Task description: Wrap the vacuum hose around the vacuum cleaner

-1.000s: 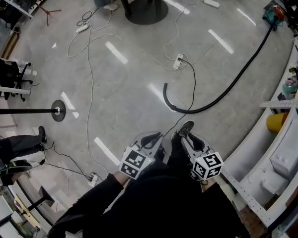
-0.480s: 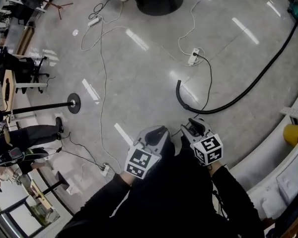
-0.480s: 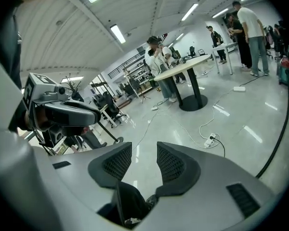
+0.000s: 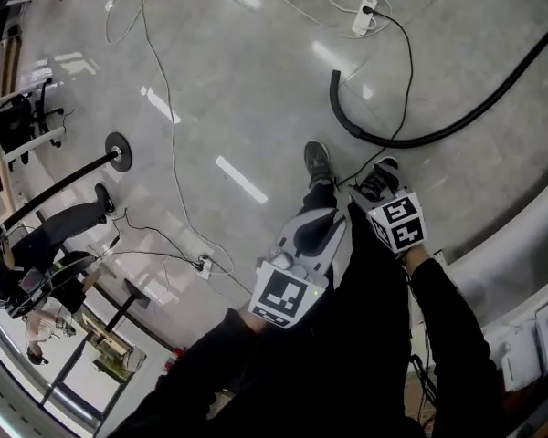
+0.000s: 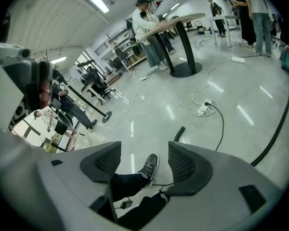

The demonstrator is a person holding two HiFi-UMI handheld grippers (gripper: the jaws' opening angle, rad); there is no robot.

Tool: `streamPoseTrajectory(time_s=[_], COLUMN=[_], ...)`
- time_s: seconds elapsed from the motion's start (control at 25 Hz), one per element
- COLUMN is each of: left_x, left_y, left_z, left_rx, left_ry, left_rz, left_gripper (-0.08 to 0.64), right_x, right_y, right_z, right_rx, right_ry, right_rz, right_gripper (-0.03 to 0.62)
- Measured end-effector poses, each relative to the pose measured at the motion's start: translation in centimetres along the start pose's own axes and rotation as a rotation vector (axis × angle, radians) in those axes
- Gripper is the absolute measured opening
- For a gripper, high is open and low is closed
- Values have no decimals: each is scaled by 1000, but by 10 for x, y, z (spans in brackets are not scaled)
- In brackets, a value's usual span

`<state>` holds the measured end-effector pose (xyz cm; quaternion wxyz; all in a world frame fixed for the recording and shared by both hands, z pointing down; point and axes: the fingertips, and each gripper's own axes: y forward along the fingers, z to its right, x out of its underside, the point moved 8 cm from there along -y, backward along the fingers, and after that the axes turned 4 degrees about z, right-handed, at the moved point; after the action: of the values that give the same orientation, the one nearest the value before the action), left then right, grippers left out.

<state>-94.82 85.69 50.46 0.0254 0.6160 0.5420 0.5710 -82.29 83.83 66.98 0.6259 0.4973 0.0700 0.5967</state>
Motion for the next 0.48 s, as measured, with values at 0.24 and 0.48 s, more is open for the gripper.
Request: streamPoseTrajectory(time_s=[0.24, 0.48], left_x=[77, 155], left_y=[61, 114], left_z=[-86, -181], left_rx=[-38, -60], left_ry=[-79, -223], left_rz=[-63, -126], left_gripper=[43, 241], right_x=[60, 111], right_y=[139, 268], right_z=[65, 125], right_rx=[29, 86], right_ry=[-23, -98], right_rz=[-154, -277], right_gripper=[293, 293])
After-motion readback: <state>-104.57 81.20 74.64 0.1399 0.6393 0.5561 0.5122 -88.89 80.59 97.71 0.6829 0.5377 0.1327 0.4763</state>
